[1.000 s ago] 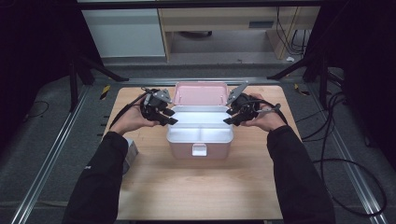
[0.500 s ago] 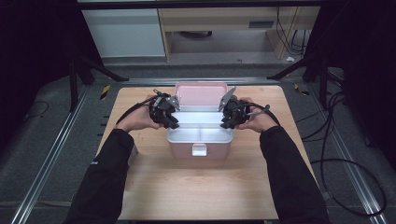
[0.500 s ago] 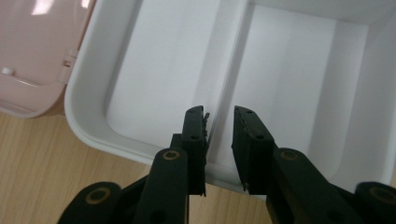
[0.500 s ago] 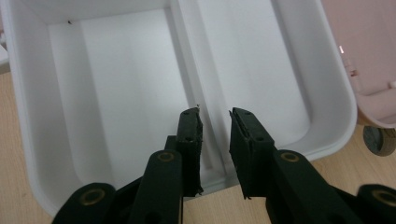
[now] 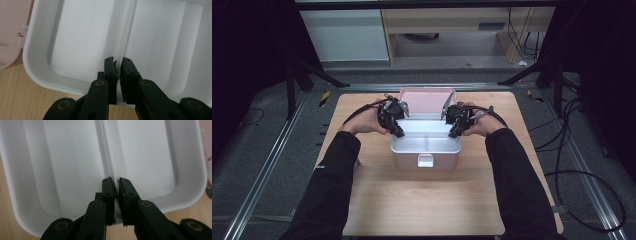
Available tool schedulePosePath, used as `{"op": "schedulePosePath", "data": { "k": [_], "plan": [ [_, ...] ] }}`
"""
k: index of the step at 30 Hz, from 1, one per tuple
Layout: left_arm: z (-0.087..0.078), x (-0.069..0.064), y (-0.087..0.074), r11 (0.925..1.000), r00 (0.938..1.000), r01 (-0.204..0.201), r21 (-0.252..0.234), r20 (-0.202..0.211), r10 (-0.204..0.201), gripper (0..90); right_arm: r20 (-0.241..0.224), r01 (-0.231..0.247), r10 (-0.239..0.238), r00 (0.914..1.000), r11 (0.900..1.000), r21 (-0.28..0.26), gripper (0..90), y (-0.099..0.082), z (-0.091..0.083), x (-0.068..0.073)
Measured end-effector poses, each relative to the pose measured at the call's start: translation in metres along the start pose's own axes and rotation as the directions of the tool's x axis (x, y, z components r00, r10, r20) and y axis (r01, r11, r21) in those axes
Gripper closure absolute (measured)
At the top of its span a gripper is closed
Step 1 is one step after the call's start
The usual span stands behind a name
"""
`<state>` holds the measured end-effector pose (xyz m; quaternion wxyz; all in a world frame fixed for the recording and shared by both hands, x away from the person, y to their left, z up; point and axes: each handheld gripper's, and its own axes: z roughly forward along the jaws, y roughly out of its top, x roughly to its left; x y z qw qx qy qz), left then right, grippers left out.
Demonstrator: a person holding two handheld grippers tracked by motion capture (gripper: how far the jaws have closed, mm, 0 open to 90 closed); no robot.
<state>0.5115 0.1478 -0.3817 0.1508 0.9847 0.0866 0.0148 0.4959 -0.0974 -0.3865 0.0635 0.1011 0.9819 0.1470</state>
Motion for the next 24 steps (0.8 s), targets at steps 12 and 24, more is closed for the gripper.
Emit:
{"op": "schedulePosePath", "data": {
  "k": [12,24],
  "plan": [
    [-0.013,-0.005,0.004,0.999,0.998,-0.045,0.003,-0.044,0.045,85.9,0.023,0.022,-0.021,0.9995,0.9998,-0.005,85.1,0.002,-0.01,-0.001],
    [-0.084,-0.054,0.013,0.9952,0.9889,-0.081,-0.054,-0.129,0.073,86.0,0.079,0.065,-0.058,0.9952,0.9929,-0.1,86.0,0.004,-0.076,0.03]
  ]
}}
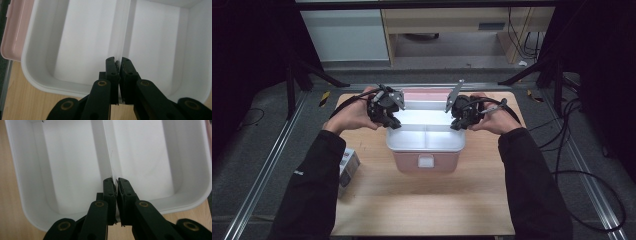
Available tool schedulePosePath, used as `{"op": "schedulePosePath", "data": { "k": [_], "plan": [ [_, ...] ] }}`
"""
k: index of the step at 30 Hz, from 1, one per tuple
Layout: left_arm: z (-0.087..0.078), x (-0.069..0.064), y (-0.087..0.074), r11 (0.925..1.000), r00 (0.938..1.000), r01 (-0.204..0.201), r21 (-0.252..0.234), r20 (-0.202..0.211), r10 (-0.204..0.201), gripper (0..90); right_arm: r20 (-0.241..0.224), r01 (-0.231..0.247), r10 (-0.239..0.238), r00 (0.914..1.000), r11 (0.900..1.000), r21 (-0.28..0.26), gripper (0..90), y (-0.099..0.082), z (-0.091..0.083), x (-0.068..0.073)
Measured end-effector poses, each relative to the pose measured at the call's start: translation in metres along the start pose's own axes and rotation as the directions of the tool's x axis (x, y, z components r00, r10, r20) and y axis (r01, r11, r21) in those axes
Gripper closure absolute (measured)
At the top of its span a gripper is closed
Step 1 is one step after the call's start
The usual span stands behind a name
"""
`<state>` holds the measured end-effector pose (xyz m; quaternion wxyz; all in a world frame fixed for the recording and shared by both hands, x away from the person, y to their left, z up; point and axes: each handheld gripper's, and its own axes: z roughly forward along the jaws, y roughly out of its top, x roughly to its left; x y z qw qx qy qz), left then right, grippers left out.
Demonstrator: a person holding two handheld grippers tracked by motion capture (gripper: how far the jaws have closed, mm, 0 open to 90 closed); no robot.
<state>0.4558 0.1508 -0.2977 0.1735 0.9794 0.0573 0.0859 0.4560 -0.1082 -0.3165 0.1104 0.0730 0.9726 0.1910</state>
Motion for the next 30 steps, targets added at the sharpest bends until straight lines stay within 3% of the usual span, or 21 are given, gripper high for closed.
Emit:
{"op": "schedulePosePath", "data": {
  "k": [7,14,17,23,30],
  "plan": [
    [-0.017,-0.035,-0.004,0.9999,0.9999,-0.013,-0.01,0.008,0.013,85.7,-0.021,0.015,-0.015,0.9997,0.9999,-0.008,87.4,0.003,-0.024,0.038],
    [-0.019,-0.072,-0.012,1.0,0.9997,-0.003,0.008,0.024,0.003,85.8,-0.049,0.045,-0.045,0.9978,0.999,0.003,88.2,0.005,-0.028,0.072],
    [-0.018,-0.089,-0.017,0.9998,0.9991,0.004,0.018,0.043,-0.005,86.1,-0.083,0.062,-0.061,0.9947,0.998,0.011,88.6,0.004,-0.026,0.087],
    [-0.012,-0.112,-0.029,0.9995,0.9983,0.024,0.022,0.054,-0.025,86.1,-0.103,0.071,-0.071,0.9921,0.9974,0.0,88.6,0.002,-0.021,0.109],
    [0.011,-0.138,-0.049,0.9982,0.9949,0.059,0.008,0.082,-0.059,86.0,-0.131,0.092,-0.091,0.9872,0.9957,0.002,89.0,-0.006,0.0,0.135]
  ]
}}
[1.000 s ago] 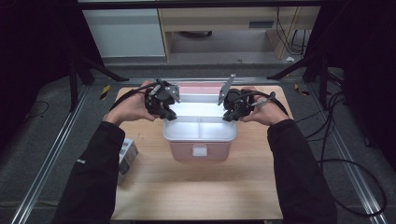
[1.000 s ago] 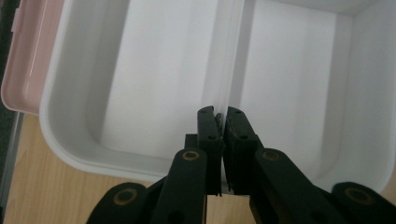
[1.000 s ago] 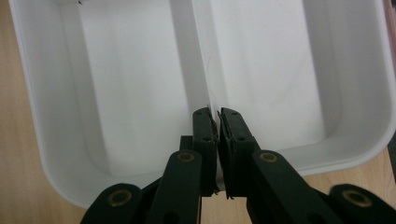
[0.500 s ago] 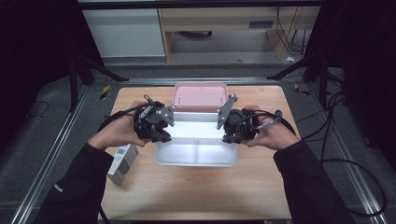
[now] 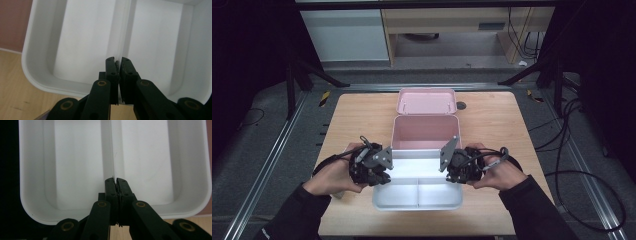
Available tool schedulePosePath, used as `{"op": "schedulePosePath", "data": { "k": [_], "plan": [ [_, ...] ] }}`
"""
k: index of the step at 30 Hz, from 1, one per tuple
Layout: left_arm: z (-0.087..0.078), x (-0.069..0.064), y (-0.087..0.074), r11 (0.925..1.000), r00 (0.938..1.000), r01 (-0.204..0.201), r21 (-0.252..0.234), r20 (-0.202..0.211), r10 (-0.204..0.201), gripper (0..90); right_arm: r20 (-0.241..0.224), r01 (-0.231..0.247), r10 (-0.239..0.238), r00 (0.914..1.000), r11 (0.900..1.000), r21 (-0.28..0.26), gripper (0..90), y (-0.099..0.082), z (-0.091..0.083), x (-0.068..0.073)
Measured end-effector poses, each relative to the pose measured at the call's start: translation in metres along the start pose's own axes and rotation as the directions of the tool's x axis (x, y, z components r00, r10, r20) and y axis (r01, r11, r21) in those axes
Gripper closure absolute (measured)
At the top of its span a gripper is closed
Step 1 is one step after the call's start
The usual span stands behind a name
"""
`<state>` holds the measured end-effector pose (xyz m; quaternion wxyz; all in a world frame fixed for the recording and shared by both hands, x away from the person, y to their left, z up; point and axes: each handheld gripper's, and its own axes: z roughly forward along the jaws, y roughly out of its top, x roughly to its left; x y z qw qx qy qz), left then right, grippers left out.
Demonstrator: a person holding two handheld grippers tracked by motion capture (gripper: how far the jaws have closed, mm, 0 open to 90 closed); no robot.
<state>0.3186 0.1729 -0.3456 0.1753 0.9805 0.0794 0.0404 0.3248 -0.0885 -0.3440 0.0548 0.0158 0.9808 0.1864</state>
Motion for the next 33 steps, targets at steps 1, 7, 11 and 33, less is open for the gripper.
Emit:
{"op": "schedulePosePath", "data": {
  "k": [1,7,11,33],
  "plan": [
    [0.004,-0.003,-0.003,1.0,0.9999,0.008,-0.001,0.009,-0.008,85.9,-0.007,0.004,-0.004,1.0,1.0,-0.002,89.0,-0.001,0.004,0.002],
    [0.032,-0.015,-0.021,0.9995,0.9986,0.031,-0.001,0.044,-0.031,86.1,-0.052,0.002,-0.002,0.9987,1.0,0.0,88.8,-0.008,0.033,0.015],
    [0.05,-0.015,-0.027,0.9992,0.9969,0.04,-0.005,0.067,-0.04,86.1,-0.08,-0.018,0.016,0.9967,0.9997,-0.017,88.6,-0.018,0.051,0.017],
    [0.137,0.014,-0.028,0.9964,0.994,0.062,0.057,0.087,-0.067,84.5,-0.045,-0.156,0.155,0.9869,0.9876,-0.018,85.3,-0.067,0.13,0.002]
  ]
}}
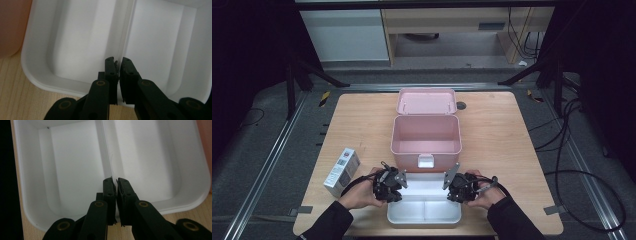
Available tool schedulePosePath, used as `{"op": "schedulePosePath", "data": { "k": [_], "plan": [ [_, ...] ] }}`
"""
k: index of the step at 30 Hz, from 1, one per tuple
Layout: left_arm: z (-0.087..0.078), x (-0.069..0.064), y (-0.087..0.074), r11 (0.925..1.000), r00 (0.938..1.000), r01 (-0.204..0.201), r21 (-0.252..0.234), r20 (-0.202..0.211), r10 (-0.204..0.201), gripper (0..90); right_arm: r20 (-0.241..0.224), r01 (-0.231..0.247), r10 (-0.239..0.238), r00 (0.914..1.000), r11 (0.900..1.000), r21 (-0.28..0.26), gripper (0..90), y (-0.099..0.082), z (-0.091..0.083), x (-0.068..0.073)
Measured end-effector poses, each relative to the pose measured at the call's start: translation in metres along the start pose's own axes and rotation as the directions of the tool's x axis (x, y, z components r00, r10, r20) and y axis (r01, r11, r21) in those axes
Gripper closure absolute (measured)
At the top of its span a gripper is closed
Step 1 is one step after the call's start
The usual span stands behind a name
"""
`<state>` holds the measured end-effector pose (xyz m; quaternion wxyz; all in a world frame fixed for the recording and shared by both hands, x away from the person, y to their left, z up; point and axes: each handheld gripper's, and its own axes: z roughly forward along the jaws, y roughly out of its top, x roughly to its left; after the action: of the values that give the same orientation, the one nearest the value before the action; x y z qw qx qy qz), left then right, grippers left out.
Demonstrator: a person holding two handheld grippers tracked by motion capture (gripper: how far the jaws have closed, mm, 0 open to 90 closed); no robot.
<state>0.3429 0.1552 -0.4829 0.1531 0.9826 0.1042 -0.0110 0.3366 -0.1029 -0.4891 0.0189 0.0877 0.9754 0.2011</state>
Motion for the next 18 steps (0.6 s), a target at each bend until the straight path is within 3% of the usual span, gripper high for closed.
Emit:
{"op": "schedulePosePath", "data": {
  "k": [5,10,14,16,18],
  "plan": [
    [-0.004,-0.004,0.0,0.9997,0.9993,0.02,-0.016,-0.032,-0.02,79.2,0.023,-0.011,0.012,0.9997,0.9992,-0.039,80.6,-0.001,-0.002,0.001],
    [-0.025,-0.01,-0.006,0.9937,0.9948,0.04,-0.104,-0.089,-0.049,66.3,0.063,-0.043,0.053,0.9966,0.9875,-0.152,71.3,-0.001,-0.019,0.002],
    [-0.045,-0.009,-0.015,0.9739,0.9815,0.108,-0.199,-0.134,-0.136,56.3,0.11,-0.106,0.135,0.9847,0.9658,-0.236,64.0,-0.005,-0.035,0.0],
    [-0.055,-0.007,-0.019,0.9572,0.9674,0.15,-0.247,-0.163,-0.194,53.5,0.127,-0.145,0.185,0.9744,0.9507,-0.274,59.5,-0.009,-0.041,0.0],
    [-0.062,-0.004,-0.023,0.94,0.9535,0.183,-0.288,-0.181,-0.241,49.5,0.146,-0.192,0.245,0.9585,0.9335,-0.303,56.0,-0.015,-0.045,0.0]
  ]
}}
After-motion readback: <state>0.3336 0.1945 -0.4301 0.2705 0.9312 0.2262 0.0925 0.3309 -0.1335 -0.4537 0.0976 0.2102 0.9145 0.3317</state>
